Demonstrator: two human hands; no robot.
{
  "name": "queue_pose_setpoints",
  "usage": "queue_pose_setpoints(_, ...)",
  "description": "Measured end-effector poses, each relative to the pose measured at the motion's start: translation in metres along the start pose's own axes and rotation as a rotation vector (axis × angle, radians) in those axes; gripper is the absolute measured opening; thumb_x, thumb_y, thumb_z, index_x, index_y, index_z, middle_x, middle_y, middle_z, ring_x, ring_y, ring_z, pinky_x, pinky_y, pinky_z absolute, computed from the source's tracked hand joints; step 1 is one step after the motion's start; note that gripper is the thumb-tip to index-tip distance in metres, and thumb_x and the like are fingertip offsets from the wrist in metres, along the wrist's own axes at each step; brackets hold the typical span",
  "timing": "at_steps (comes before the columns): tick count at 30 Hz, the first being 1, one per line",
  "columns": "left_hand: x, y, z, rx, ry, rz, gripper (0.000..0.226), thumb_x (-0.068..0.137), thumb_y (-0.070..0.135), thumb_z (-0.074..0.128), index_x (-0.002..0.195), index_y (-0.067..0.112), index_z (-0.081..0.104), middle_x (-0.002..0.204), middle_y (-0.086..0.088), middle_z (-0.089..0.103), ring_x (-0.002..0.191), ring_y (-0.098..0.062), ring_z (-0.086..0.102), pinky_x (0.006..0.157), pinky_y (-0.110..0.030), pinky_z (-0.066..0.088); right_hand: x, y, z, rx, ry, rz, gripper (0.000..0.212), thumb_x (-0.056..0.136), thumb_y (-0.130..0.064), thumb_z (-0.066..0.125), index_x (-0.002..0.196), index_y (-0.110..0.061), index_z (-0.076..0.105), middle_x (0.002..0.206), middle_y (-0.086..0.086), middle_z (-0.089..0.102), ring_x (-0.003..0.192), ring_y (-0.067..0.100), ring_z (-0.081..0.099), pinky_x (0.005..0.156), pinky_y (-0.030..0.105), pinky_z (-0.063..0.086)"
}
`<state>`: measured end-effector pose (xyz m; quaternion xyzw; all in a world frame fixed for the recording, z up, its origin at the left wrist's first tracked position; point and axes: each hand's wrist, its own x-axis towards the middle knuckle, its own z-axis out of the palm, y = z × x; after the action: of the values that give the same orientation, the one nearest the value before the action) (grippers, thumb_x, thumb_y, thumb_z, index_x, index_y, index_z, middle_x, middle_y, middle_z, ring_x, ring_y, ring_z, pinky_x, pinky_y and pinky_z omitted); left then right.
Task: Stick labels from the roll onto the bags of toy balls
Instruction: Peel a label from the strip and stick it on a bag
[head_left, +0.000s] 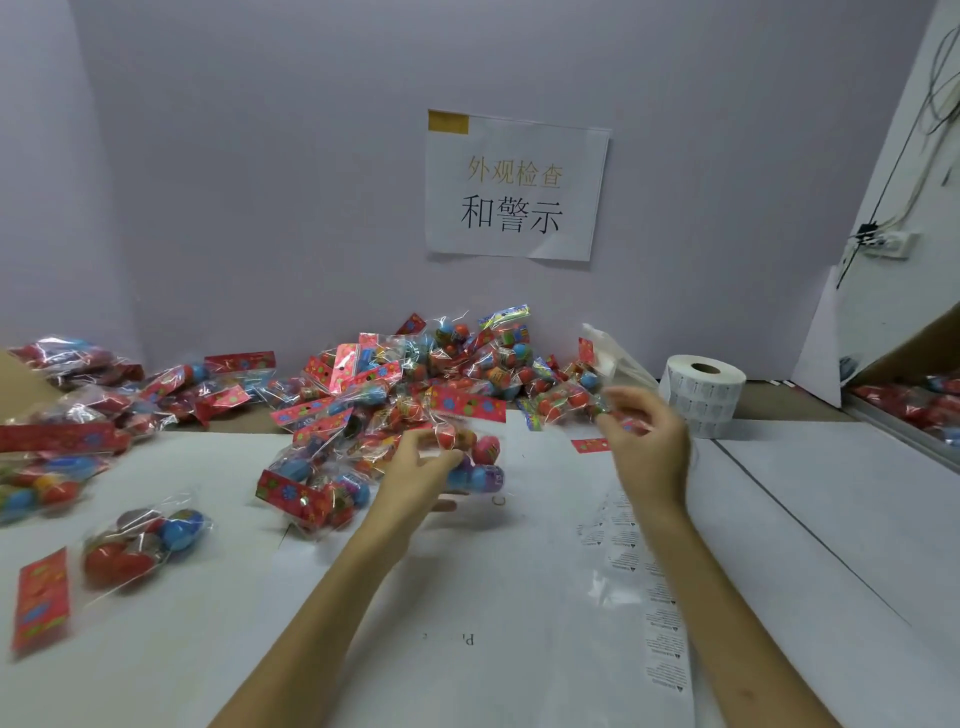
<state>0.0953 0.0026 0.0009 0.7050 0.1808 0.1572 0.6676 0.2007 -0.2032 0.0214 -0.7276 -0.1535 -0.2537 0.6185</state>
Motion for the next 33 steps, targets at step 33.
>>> queue_pose_setpoints(33,-0.014,-0.025,0.031,-0.048,-0.347,0.076,0.063,0.087,-0.015,0.062,0.134,0.025,0.051,0.111,-0.003,0.077,0.103,-0.027,0.073,0.081,-0.047,0.062,-0.011,0.011,0.016,0.316,-0.493,0.643,0.026,0.084,0.007,0.058,0.104,-0.007,0.065,0.096,0.008,0.072,0.096,0.029,0.067,0.07,0.034,0.053)
